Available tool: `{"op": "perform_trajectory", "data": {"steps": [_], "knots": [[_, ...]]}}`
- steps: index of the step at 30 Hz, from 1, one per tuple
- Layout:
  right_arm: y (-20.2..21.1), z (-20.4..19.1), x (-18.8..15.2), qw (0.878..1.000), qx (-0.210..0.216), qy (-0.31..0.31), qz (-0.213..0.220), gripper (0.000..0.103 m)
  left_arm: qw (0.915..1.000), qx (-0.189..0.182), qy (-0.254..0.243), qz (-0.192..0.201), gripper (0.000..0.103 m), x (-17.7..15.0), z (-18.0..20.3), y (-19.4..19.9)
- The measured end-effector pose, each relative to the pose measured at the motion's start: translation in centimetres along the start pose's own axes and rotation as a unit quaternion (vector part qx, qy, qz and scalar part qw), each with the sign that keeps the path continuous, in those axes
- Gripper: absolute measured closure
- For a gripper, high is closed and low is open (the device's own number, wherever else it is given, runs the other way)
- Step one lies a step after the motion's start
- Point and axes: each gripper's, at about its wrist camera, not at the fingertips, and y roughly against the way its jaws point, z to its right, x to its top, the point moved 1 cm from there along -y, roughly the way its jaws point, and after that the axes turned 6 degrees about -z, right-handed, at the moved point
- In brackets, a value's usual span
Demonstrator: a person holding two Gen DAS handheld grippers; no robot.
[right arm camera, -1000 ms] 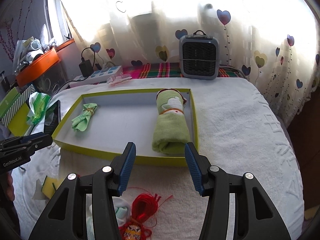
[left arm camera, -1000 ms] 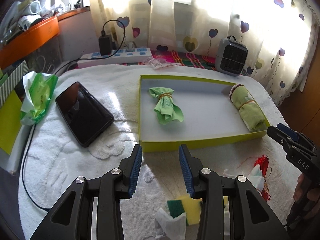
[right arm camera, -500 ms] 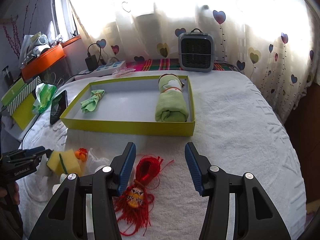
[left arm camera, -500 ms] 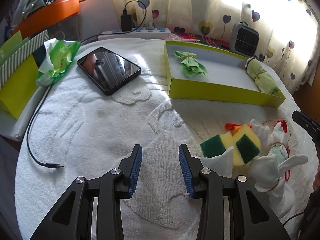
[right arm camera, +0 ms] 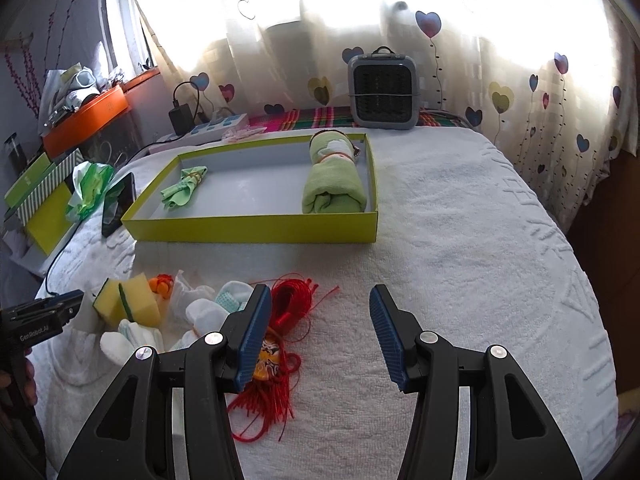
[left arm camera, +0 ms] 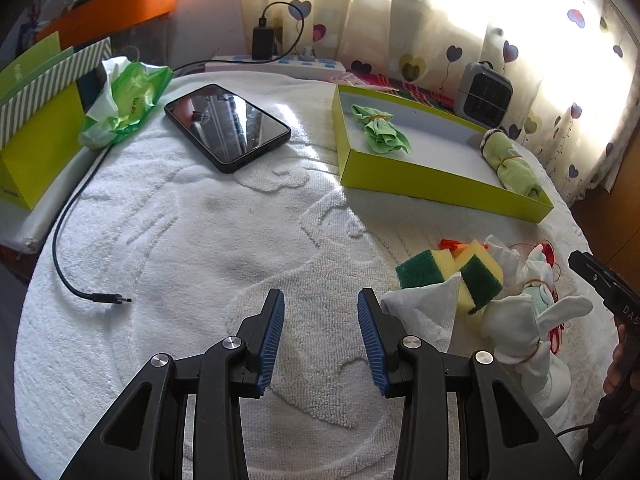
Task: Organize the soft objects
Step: 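Move the left gripper to the white tissue and grasp it while the right approaches the red knot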
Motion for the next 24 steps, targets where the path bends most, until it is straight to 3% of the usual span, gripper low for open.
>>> {"op": "perform_trajectory", "data": {"steps": [9, 13, 24], "knots": [[-0.1, -0.1, -1.6, 1.0, -0.006, 0.0, -0.017, 0.051, 0.9997, 0.01, -0.02, 0.006, 0.065, -1.6, 0.6, -0.3], [0.0, 0.0, -1.8, 1.0, -0.008, -0.001, -0.018, 0.051, 0.9986, 0.019, -0.047, 0.012, 0.061, -1.9, 1.1, -0.4], [-0.5, 0.1, -2.3, 0.999, -0.012, -0.008, -0.029, 0.051, 0.9979, 0.02, -0.058, 0.021, 0.051, -2.3, 1.5, -0.5]]}}
